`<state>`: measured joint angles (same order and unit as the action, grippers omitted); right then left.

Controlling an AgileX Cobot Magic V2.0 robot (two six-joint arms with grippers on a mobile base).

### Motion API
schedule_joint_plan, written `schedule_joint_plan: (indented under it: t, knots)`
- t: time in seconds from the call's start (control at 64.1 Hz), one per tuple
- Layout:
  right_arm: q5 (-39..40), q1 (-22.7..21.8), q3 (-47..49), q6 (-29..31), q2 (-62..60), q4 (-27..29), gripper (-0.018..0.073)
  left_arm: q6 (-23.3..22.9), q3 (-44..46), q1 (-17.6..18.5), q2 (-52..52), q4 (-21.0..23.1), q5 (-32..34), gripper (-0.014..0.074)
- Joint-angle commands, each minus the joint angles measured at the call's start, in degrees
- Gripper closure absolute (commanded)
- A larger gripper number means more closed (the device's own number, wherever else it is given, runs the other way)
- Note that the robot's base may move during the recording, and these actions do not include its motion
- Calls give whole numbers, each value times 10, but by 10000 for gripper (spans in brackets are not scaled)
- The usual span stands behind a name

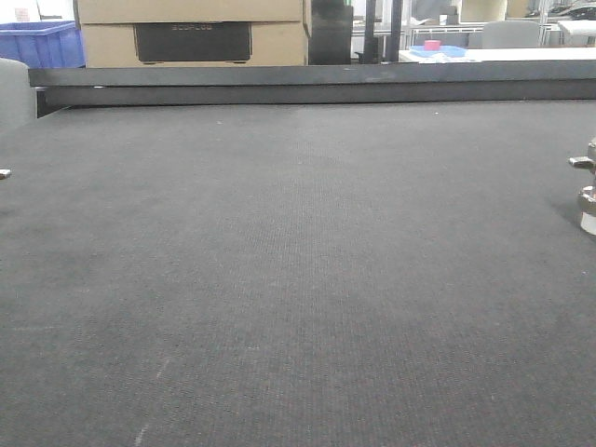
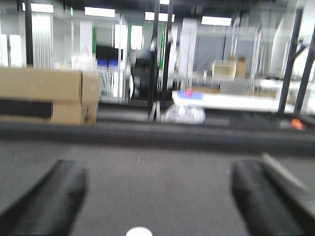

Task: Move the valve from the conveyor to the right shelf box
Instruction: 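Move both open grippers down over the two white-capped silver valves, then close both grippers around the valve bodies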

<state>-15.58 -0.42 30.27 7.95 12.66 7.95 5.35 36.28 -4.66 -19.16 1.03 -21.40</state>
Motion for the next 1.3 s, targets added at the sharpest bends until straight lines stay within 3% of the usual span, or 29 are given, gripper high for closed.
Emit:
schedule_joint_plan:
  t: [0.0,0.078,0.14,0.25,0.406,0.687,0.921,1.28]
  knots:
    - [-18,-1,12,1,44,0,-10,-1,35,-1,-44,11,-22,78]
    - [-2,-1,15,1,82,0,-9,-2,58,4,-76,14,-43,1]
    - [-25,-1,37,1,111,0,-9,-17,78,11,-100,16,-62,-4]
    - [-124,-1,120,1,191,0,-9,-41,120,30,-142,16,-118,-3]
    - [-254,6,250,1,324,0,-9,-42,178,57,-209,16,-204,-3]
    - [-476,22,463,7,559,-7,-9,-44,206,86,-263,40,-219,-3]
    - [-504,22,508,7,674,-27,-9,-44,206,86,-268,45,-219,-3]
    - [-476,22,509,7,806,-47,-9,-44,206,86,-268,45,-219,-3]
